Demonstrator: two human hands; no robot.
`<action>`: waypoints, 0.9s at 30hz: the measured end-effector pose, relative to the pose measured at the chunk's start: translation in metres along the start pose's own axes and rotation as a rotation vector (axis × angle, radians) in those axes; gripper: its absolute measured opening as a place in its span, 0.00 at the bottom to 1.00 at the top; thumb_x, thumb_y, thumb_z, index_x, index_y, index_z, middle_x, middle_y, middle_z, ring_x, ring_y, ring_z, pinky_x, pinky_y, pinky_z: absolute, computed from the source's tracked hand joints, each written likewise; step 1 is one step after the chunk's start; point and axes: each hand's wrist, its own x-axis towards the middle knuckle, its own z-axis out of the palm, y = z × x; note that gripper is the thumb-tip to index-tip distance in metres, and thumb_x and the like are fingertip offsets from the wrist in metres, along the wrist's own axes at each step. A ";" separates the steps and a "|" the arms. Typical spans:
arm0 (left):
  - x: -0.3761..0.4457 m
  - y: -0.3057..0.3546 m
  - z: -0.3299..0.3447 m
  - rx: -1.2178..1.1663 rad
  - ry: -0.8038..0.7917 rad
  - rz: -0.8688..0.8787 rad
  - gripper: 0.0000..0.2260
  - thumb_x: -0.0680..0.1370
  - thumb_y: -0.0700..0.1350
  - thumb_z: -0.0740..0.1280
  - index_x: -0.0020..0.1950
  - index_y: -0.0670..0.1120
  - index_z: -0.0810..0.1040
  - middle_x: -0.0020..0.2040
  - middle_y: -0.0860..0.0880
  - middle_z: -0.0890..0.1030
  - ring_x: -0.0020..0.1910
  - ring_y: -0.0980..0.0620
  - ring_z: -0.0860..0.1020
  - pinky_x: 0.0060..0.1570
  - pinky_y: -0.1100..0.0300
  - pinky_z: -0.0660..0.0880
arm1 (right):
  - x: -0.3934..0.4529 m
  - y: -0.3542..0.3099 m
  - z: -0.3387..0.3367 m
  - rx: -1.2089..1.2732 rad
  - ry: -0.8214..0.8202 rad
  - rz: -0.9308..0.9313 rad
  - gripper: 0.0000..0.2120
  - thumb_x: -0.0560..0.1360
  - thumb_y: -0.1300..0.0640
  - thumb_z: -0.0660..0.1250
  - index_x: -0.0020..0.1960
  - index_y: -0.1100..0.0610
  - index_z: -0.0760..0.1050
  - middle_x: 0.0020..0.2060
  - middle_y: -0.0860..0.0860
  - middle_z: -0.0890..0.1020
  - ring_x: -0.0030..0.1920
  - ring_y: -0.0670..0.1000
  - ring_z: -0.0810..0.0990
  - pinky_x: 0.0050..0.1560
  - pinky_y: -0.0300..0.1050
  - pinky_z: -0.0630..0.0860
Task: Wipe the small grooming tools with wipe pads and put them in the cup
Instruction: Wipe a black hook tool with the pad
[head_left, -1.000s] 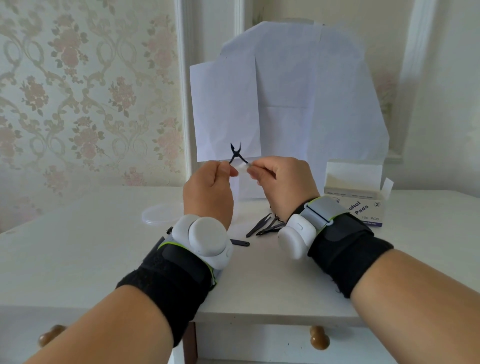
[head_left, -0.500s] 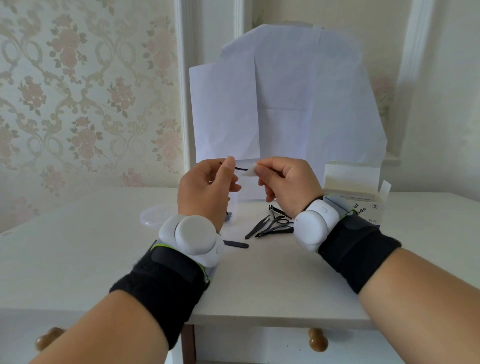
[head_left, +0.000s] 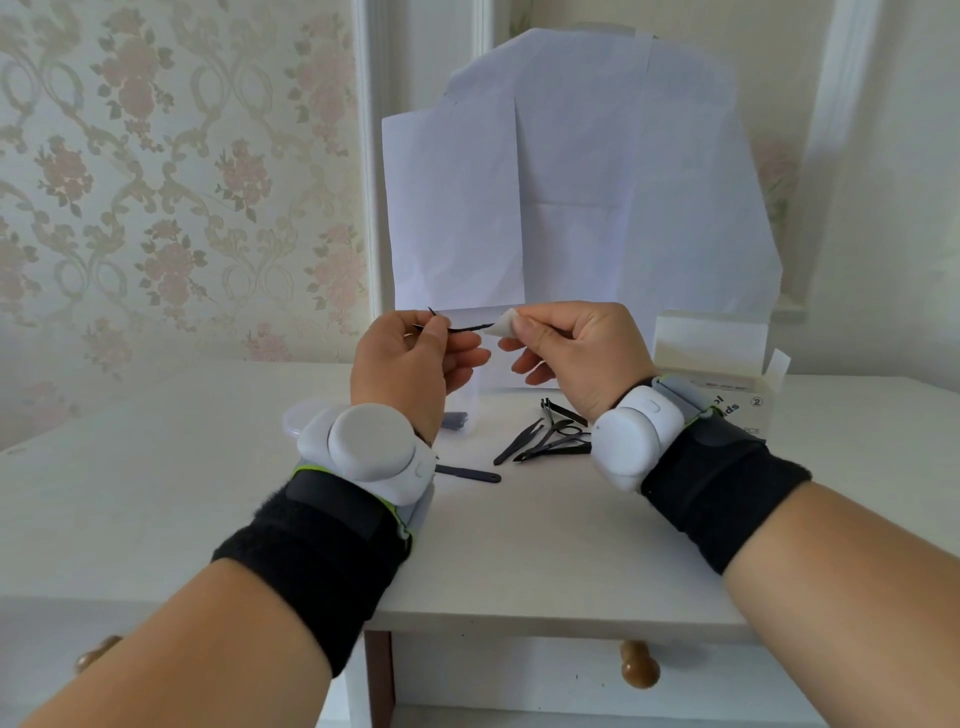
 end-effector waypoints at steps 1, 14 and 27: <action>-0.001 0.000 0.000 -0.017 -0.013 -0.011 0.05 0.82 0.40 0.60 0.48 0.45 0.74 0.39 0.46 0.84 0.36 0.51 0.84 0.37 0.62 0.80 | -0.001 0.000 0.001 0.011 -0.010 0.012 0.06 0.78 0.59 0.68 0.49 0.55 0.85 0.37 0.51 0.86 0.33 0.49 0.83 0.35 0.41 0.80; -0.006 -0.005 0.004 0.342 -0.131 0.061 0.05 0.77 0.42 0.66 0.46 0.43 0.81 0.40 0.49 0.84 0.41 0.53 0.83 0.48 0.55 0.81 | 0.005 -0.002 -0.007 0.559 0.085 0.291 0.05 0.77 0.62 0.68 0.47 0.59 0.83 0.35 0.53 0.84 0.33 0.46 0.78 0.36 0.36 0.77; -0.007 -0.007 0.003 0.534 -0.187 0.108 0.05 0.77 0.46 0.68 0.41 0.51 0.82 0.34 0.53 0.80 0.35 0.54 0.77 0.46 0.52 0.81 | 0.001 -0.004 -0.003 0.356 0.053 0.327 0.06 0.75 0.53 0.72 0.46 0.56 0.84 0.37 0.50 0.84 0.36 0.48 0.77 0.37 0.43 0.73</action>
